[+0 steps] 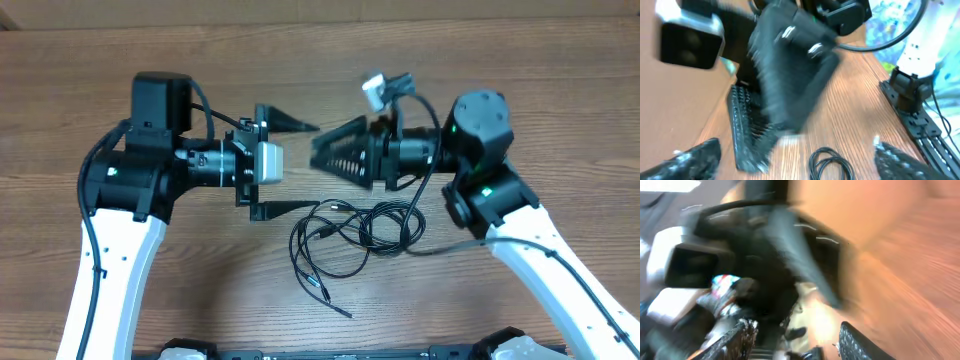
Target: Untangle cables
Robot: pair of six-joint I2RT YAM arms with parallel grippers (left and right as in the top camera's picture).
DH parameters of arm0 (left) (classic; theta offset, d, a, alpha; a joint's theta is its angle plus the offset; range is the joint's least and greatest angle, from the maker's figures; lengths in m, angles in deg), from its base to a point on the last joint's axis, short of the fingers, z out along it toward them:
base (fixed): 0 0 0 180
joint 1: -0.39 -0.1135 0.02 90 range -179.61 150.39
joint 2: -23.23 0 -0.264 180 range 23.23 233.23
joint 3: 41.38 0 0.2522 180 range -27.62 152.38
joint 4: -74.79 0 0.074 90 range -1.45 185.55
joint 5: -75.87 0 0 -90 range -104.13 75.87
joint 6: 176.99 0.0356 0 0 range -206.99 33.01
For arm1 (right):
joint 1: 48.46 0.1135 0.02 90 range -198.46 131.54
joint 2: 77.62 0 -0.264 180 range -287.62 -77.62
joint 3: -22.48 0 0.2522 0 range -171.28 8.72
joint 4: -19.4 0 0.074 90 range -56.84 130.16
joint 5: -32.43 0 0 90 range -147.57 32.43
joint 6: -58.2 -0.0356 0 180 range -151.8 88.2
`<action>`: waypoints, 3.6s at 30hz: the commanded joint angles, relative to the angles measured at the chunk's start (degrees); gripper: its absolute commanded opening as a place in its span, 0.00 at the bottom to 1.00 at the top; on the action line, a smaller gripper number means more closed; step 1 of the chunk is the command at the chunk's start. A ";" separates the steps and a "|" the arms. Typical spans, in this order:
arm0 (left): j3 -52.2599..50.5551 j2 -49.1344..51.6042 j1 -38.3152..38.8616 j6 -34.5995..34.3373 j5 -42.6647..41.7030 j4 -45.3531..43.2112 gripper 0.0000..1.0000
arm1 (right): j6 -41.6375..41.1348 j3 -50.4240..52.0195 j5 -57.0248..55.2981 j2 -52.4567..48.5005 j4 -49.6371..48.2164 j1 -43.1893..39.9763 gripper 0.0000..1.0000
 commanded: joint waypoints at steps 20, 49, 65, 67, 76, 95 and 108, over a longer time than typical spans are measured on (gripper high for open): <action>0.83 -1.25 -10.01 -37.79 13.73 -2.32 1.00 | 23.69 0.55 -56.00 -3.19 52.09 -11.47 0.62; 0.81 -1.22 -9.62 -43.43 23.56 5.27 1.00 | 39.54 0.81 -57.46 -21.79 61.07 -14.01 0.63; 0.81 -0.28 -9.53 -43.43 23.54 4.39 1.00 | 39.71 8.72 -58.34 -21.79 57.24 -13.86 0.56; 0.81 0.20 -9.51 -43.43 23.50 4.37 1.00 | 39.69 9.27 -57.94 -21.79 56.35 -13.86 0.54; 0.81 3.28 -9.18 -43.45 20.26 2.82 1.00 | 39.45 12.31 -57.92 -21.79 52.61 -9.94 0.52; 0.81 3.63 -8.83 -43.45 19.87 2.34 1.00 | 37.11 13.66 -57.90 -29.83 47.12 -2.05 0.43; 0.81 3.63 -8.83 -44.09 19.87 2.34 1.00 | 38.05 13.62 -56.24 -30.29 47.63 -2.05 0.04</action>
